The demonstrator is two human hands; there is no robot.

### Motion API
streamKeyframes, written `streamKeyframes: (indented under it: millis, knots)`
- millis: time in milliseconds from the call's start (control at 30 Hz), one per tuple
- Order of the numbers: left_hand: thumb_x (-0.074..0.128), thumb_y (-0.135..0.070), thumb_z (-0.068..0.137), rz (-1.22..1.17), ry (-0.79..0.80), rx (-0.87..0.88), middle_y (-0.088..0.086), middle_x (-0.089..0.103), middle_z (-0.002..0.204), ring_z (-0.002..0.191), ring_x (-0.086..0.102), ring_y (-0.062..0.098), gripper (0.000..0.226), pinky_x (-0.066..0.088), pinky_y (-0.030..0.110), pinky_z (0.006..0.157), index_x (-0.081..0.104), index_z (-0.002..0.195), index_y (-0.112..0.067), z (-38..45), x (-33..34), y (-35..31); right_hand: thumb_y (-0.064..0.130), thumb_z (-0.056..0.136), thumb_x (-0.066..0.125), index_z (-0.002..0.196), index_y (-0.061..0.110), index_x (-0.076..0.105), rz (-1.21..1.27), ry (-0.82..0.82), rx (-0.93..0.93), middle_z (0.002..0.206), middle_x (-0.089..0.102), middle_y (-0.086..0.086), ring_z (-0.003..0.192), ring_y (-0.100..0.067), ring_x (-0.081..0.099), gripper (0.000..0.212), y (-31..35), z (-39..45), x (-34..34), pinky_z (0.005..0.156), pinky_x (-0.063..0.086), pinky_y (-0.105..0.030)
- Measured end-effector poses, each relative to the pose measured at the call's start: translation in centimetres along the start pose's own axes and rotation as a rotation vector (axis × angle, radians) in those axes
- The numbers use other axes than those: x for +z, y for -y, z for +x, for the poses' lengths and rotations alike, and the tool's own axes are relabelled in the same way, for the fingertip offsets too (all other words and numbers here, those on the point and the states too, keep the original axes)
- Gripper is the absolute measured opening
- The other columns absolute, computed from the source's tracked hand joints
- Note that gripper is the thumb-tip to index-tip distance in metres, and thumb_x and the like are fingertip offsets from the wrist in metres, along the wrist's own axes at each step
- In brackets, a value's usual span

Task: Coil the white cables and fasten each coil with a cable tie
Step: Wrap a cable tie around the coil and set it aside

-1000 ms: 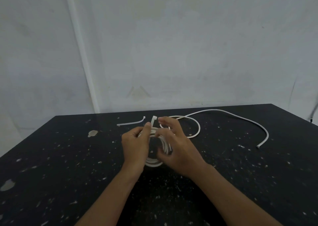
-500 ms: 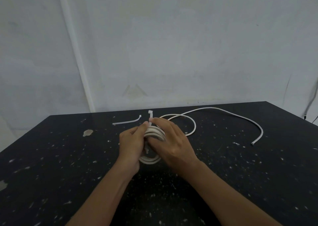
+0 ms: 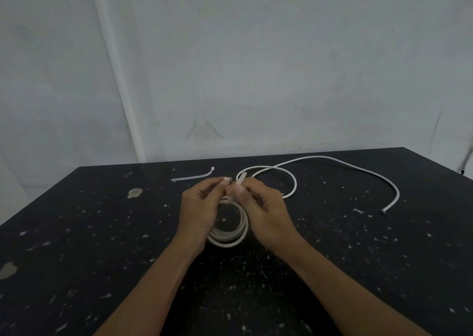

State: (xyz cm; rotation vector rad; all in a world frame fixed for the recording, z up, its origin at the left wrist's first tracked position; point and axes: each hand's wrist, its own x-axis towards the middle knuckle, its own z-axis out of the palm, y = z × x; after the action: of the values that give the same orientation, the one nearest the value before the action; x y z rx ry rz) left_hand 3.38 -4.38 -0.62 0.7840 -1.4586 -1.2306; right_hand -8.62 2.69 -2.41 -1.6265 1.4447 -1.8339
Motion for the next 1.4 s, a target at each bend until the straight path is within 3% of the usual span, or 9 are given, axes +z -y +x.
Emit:
streamKeyframes:
  millis: [100, 233, 533, 667, 767, 967, 1100, 1267, 1400]
  knots:
    - [0.072, -0.012, 0.095, 0.115, 0.007, 0.113, -0.013, 0.079, 0.081, 0.074, 0.073, 0.0, 0.02, 0.054, 0.014, 0.069, 0.078, 0.088, -0.03, -0.5, 0.4, 0.2, 0.02, 0.11, 0.052, 0.098, 0.01, 0.076, 0.223, -0.033, 0.206, 0.108, 0.07, -0.024, 0.097, -0.021, 0.069, 0.029, 0.1, 0.3, 0.0, 0.093, 0.057, -0.039]
    - [0.071, -0.011, 0.095, 0.128, 0.031, 0.169, -0.012, 0.079, 0.08, 0.073, 0.073, 0.002, 0.022, 0.054, 0.014, 0.067, 0.077, 0.086, -0.031, -1.2, 0.7, -0.1, 0.012, 0.106, 0.058, 0.109, 0.003, 0.077, 0.452, -0.059, 0.41, 0.117, 0.073, -0.014, 0.102, -0.023, 0.074, 0.022, 1.0, 0.3, -0.3, 0.086, 0.061, -0.027]
    - [0.067, -0.007, 0.097, 0.057, 0.066, 0.122, -0.002, 0.08, 0.079, 0.073, 0.077, 0.016, 0.028, 0.059, 0.025, 0.067, 0.079, 0.087, -0.03, -1.9, 1.5, -0.2, -0.001, 0.093, 0.061, 0.05, 0.009, 0.071, 0.361, -0.013, 0.444, 0.139, 0.066, 0.014, 0.115, -0.007, 0.068, 0.046, 1.1, 0.6, -0.9, 0.084, 0.055, -0.028]
    - [0.069, -0.013, 0.097, 0.035, -0.026, 0.092, -0.004, 0.08, 0.082, 0.078, 0.075, 0.012, 0.02, 0.059, 0.03, 0.074, 0.08, 0.088, -0.028, -1.7, 1.5, 0.0, 0.008, 0.083, 0.066, 0.086, -0.013, 0.076, 0.406, -0.041, 0.539, 0.11, 0.074, 0.003, 0.084, -0.01, 0.07, 0.024, 0.6, 0.8, -0.8, 0.076, 0.054, -0.027]
    - [0.067, -0.015, 0.099, 0.029, -0.031, 0.107, -0.003, 0.079, 0.08, 0.074, 0.072, 0.008, 0.025, 0.059, 0.028, 0.074, 0.079, 0.083, -0.03, -1.6, 1.4, -0.2, 0.0, 0.093, 0.06, 0.115, 0.0, 0.077, 0.478, -0.06, 0.596, 0.067, 0.069, 0.0, 0.062, -0.008, 0.065, 0.027, 1.5, 0.7, -0.8, 0.066, 0.055, -0.02]
    - [0.064, -0.017, 0.101, 0.053, 0.017, 0.138, 0.0, 0.079, 0.079, 0.073, 0.073, 0.01, 0.023, 0.057, 0.028, 0.072, 0.081, 0.088, -0.024, -1.7, 1.2, 0.0, -0.002, 0.094, 0.061, 0.089, -0.018, 0.074, 0.401, -0.031, 0.594, 0.115, 0.077, -0.006, 0.064, -0.002, 0.067, 0.021, 1.4, 0.7, -1.2, 0.061, 0.053, -0.016]
    - [0.065, -0.018, 0.1, 0.048, 0.016, 0.141, 0.0, 0.079, 0.079, 0.075, 0.073, 0.013, 0.023, 0.057, 0.032, 0.073, 0.082, 0.087, -0.026, -1.7, 1.3, 0.2, -0.001, 0.095, 0.059, 0.105, -0.013, 0.076, 0.386, -0.015, 0.582, 0.07, 0.073, 0.01, 0.058, -0.001, 0.063, 0.023, 1.6, 0.6, -1.5, 0.059, 0.052, -0.015]
    - [0.07, -0.017, 0.096, 0.021, -0.025, 0.101, -0.002, 0.079, 0.081, 0.078, 0.075, 0.017, 0.029, 0.06, 0.04, 0.077, 0.081, 0.078, -0.038, -1.6, 1.5, 0.3, 0.002, 0.095, 0.058, 0.067, 0.012, 0.08, 0.37, 0.018, 0.577, 0.073, 0.075, -0.008, 0.062, -0.006, 0.062, 0.037, 2.4, 0.5, -1.4, 0.06, 0.052, -0.017]
    - [0.07, -0.017, 0.096, 0.008, -0.028, 0.084, -0.002, 0.08, 0.081, 0.077, 0.074, 0.016, 0.032, 0.06, 0.042, 0.079, 0.081, 0.077, -0.041, -1.6, 1.6, 0.3, 0.0, 0.094, 0.058, 0.048, 0.018, 0.073, 0.375, 0.006, 0.555, 0.115, 0.071, -0.03, 0.065, -0.008, 0.063, 0.052, 3.0, 0.5, -1.2, 0.061, 0.053, -0.018]
